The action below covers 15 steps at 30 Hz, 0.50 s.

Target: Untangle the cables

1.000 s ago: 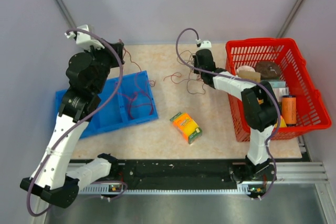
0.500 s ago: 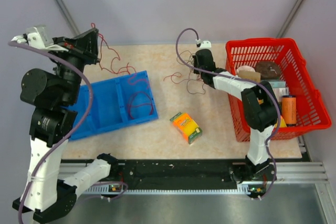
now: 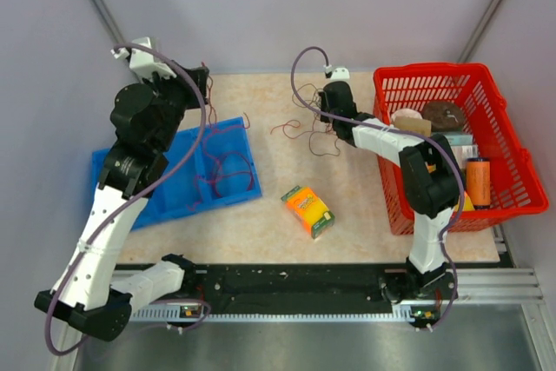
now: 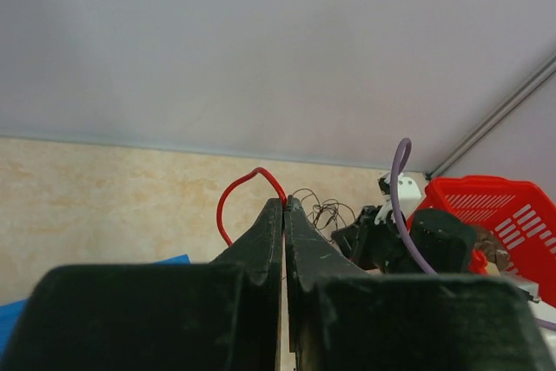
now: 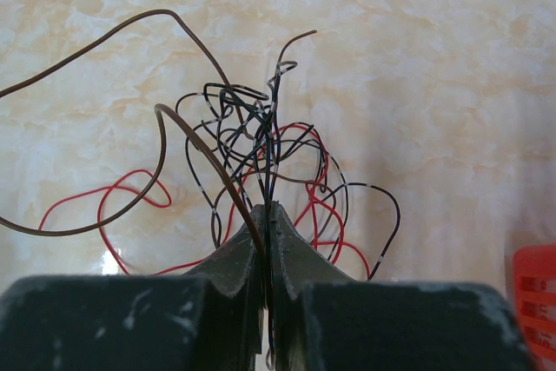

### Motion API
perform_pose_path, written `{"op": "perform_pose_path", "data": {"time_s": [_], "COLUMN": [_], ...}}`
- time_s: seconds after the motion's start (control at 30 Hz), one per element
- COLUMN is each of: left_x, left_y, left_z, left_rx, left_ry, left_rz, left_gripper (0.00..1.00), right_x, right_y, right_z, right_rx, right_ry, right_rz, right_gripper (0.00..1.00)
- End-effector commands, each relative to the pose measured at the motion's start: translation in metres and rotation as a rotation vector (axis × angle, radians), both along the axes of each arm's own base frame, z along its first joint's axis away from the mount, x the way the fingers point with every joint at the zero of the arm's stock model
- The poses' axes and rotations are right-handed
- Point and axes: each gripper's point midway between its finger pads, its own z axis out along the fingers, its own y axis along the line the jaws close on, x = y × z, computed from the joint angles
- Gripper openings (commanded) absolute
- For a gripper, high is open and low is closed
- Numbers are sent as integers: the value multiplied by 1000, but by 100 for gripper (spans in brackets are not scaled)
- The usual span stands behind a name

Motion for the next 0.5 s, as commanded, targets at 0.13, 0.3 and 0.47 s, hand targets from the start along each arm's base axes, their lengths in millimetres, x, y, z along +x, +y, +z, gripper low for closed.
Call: {"op": "perform_pose_path", "data": {"time_s": [0.13,0.3,0.47], "left_x": [-23,-33,-47], "left_y": [11,21,26], "left_z": [65,86,107], "left_rx": [-29,-25,-36], "left_ry": [-158,-208,-258], "left_rz": [4,37,39], "left_gripper": [0,0,0], "right_x": [8,8,7], "right_y": [-2,-2,-1], "right_z": [23,23,22], "right_rx": [32,33,36], "right_ry": [-61,-60,-58], "right_rz": [-3,-2,3], "right_gripper": [0,0,0]}}
